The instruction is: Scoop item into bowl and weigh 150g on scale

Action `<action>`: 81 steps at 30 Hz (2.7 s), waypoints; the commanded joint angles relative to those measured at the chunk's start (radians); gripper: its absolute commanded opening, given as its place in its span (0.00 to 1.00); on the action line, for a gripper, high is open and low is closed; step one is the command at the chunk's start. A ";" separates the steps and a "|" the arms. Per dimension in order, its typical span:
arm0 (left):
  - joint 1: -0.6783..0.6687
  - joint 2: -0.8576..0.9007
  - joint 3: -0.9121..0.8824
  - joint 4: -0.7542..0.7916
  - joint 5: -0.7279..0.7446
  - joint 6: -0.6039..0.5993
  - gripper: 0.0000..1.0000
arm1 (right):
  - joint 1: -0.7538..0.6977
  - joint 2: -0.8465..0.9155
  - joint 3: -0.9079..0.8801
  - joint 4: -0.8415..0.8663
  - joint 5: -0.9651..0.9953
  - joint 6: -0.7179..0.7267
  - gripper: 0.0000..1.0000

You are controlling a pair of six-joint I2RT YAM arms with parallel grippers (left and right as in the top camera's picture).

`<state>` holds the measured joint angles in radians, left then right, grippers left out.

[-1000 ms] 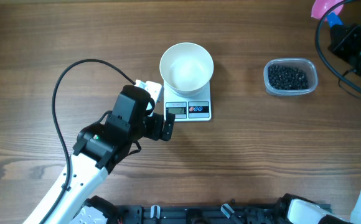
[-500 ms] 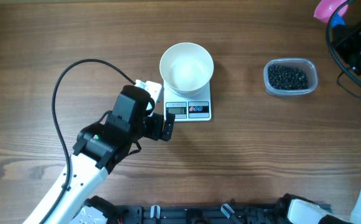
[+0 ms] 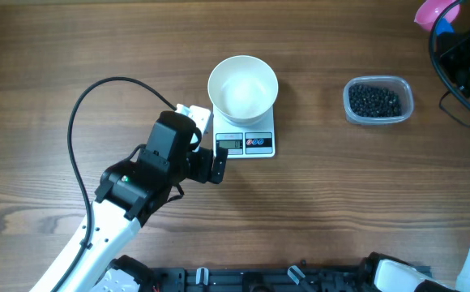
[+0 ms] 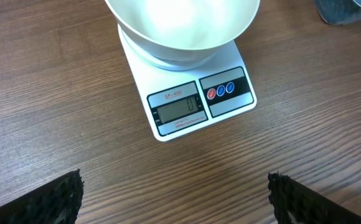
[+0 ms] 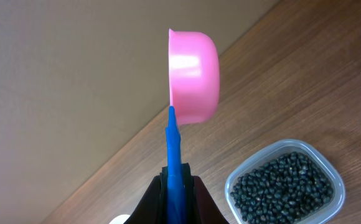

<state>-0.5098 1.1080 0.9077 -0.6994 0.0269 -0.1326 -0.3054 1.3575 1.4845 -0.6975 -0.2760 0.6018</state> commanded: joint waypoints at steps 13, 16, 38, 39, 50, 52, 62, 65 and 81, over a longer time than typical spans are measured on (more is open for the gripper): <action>-0.005 0.001 0.003 0.000 -0.006 0.020 1.00 | 0.005 0.031 0.013 0.040 0.108 -0.455 0.04; -0.005 0.001 0.003 0.000 -0.006 0.020 1.00 | 0.005 0.031 0.013 0.027 0.108 -0.564 0.04; -0.005 0.001 0.003 0.000 -0.006 0.020 1.00 | 0.005 0.058 0.013 0.021 0.000 -0.568 0.04; -0.005 0.001 0.003 0.000 -0.006 0.020 1.00 | 0.005 0.058 0.013 -0.005 -0.011 -0.551 0.04; -0.005 0.001 0.003 0.000 -0.006 0.020 1.00 | 0.005 0.059 0.012 -0.195 -0.028 -0.763 0.04; -0.005 0.001 0.003 0.000 -0.006 0.020 1.00 | 0.005 0.063 0.012 -0.191 -0.028 -0.807 0.04; -0.005 0.001 0.003 0.000 -0.006 0.020 1.00 | 0.005 0.166 0.012 -0.213 0.014 -0.923 0.04; -0.005 0.001 0.003 0.000 -0.006 0.020 1.00 | 0.005 0.178 0.012 -0.230 0.018 -0.924 0.04; -0.005 0.001 0.003 0.000 -0.006 0.020 1.00 | 0.005 0.216 -0.058 -0.248 0.037 -0.899 0.04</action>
<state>-0.5098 1.1080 0.9077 -0.6994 0.0269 -0.1326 -0.3054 1.5543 1.4620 -0.9375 -0.2607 -0.3161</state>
